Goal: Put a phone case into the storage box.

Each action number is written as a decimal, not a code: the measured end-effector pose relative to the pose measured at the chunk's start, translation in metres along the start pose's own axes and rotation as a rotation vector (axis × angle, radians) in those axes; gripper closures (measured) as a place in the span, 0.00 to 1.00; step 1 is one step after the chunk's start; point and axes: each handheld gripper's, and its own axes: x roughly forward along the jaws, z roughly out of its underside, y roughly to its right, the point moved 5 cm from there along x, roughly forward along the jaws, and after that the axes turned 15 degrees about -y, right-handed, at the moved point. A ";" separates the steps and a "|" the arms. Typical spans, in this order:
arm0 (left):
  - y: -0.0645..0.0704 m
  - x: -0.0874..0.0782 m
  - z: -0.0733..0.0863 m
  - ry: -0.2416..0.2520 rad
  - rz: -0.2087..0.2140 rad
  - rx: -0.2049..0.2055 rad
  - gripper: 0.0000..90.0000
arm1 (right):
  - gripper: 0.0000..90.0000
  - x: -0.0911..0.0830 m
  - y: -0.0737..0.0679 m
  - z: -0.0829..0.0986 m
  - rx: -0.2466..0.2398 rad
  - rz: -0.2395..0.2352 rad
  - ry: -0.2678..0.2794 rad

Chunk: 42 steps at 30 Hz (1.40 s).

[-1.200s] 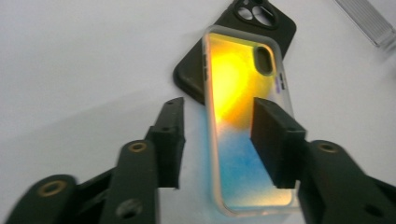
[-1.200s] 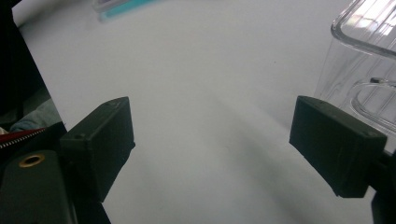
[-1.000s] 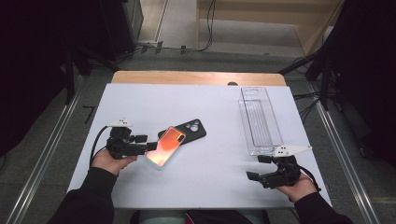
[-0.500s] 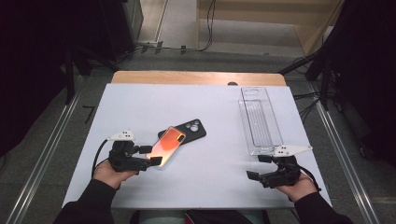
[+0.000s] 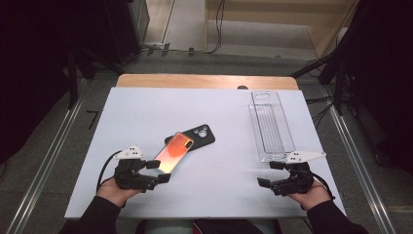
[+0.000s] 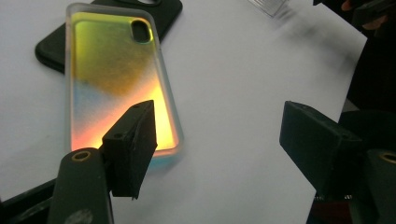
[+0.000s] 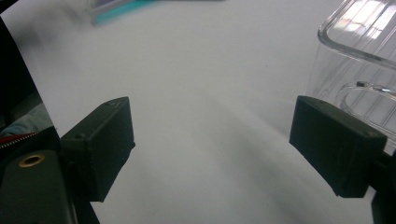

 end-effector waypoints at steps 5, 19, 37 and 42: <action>0.000 0.001 0.002 -0.010 -0.004 -0.004 0.31 | 0.13 0.001 0.000 0.000 -0.001 0.000 -0.002; -0.005 -0.004 -0.011 0.000 -0.032 -0.072 0.31 | 0.14 0.001 0.000 0.000 0.000 -0.003 -0.006; -0.021 0.009 -0.048 -0.008 -0.100 -0.069 0.00 | 0.13 0.002 0.000 0.000 -0.003 -0.001 -0.011; -0.030 0.015 -0.055 -0.014 -0.129 -0.079 0.00 | 0.14 0.002 0.000 0.001 -0.001 0.000 -0.011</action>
